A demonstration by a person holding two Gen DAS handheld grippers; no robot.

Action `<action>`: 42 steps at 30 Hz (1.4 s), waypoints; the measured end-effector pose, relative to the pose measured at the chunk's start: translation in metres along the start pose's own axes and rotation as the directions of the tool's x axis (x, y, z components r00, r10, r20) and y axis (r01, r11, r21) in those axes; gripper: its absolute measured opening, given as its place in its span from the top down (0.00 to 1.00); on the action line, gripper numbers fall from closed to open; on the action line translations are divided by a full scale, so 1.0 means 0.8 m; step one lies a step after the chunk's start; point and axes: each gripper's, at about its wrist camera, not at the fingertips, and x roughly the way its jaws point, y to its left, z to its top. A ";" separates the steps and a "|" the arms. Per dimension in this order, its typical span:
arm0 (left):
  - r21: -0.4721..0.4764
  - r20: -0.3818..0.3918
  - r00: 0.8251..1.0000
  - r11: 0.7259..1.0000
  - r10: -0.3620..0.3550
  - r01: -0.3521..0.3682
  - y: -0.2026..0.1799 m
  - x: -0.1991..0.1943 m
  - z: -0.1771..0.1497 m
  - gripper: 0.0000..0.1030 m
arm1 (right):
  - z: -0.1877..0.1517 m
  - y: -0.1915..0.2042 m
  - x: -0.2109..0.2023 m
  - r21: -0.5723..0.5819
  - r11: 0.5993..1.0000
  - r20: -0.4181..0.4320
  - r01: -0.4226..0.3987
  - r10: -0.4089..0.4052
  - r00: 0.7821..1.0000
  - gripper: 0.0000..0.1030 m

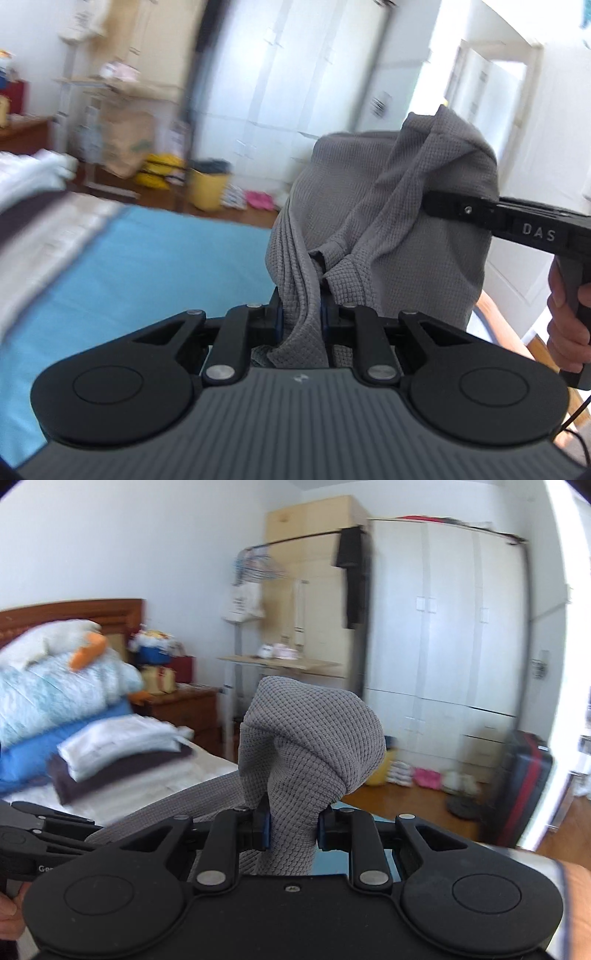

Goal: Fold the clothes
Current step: 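Carry the lifted grey shirt with both grippers toward the clothes stack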

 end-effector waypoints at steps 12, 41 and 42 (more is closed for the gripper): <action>0.077 0.165 0.931 0.937 0.325 -0.341 0.272 -0.145 0.156 0.85 | 0.135 0.174 0.239 0.058 0.918 0.083 -0.392 0.387 0.918 0.75; -0.519 0.102 0.928 0.815 0.357 -0.256 0.466 -0.066 0.066 0.71 | 0.089 0.216 0.493 0.284 0.912 -0.132 -0.295 0.342 0.930 0.75; -0.512 0.096 0.934 0.822 0.344 -0.250 0.468 -0.066 0.067 0.71 | 0.085 0.215 0.495 0.290 0.914 -0.143 -0.282 0.333 0.932 0.75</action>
